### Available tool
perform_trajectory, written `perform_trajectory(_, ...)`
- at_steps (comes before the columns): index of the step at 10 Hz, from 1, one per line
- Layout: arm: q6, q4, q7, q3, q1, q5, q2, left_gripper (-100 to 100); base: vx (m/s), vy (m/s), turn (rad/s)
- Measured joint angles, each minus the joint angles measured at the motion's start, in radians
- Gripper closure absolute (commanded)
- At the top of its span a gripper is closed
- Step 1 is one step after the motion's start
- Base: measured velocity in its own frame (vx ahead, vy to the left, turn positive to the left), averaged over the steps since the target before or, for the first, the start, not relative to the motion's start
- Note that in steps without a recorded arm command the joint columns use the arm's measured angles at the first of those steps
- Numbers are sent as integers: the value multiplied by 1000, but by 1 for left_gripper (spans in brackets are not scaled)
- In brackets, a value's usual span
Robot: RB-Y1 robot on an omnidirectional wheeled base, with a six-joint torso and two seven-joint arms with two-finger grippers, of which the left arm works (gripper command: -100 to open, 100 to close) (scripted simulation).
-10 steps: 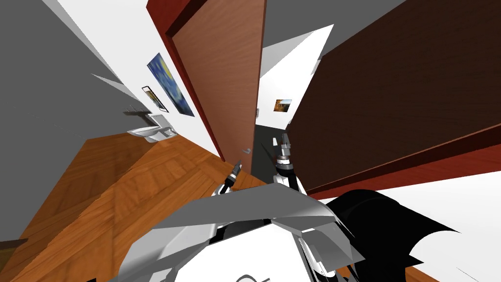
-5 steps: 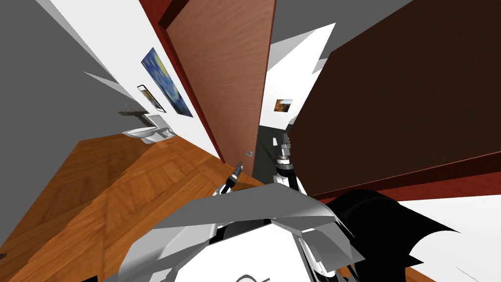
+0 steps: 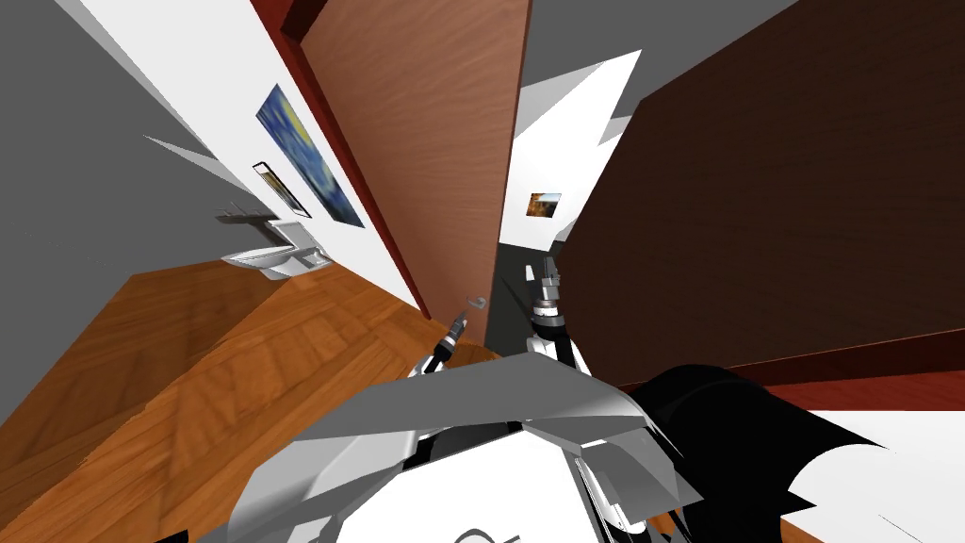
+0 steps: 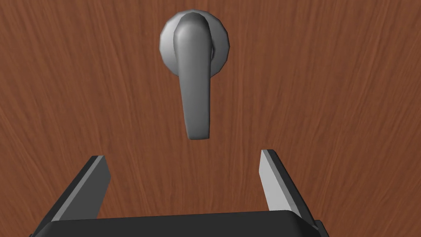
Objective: Push the door open
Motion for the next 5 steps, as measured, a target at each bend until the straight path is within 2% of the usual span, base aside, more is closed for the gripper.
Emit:
perform_trajectory(2,-4,11,-7,6,-4,3,-2,-100,175,-100,-37)
perform_trajectory(3,-3,12,-10,9,-4,4,-6,-100,188,-150,-24)
perform_trajectory(4,-3,15,-12,11,-5,6,-13,-100,194,-104,-25)
perform_trajectory(5,-3,18,-15,14,-5,7,-22,-100,85,-37,-1)
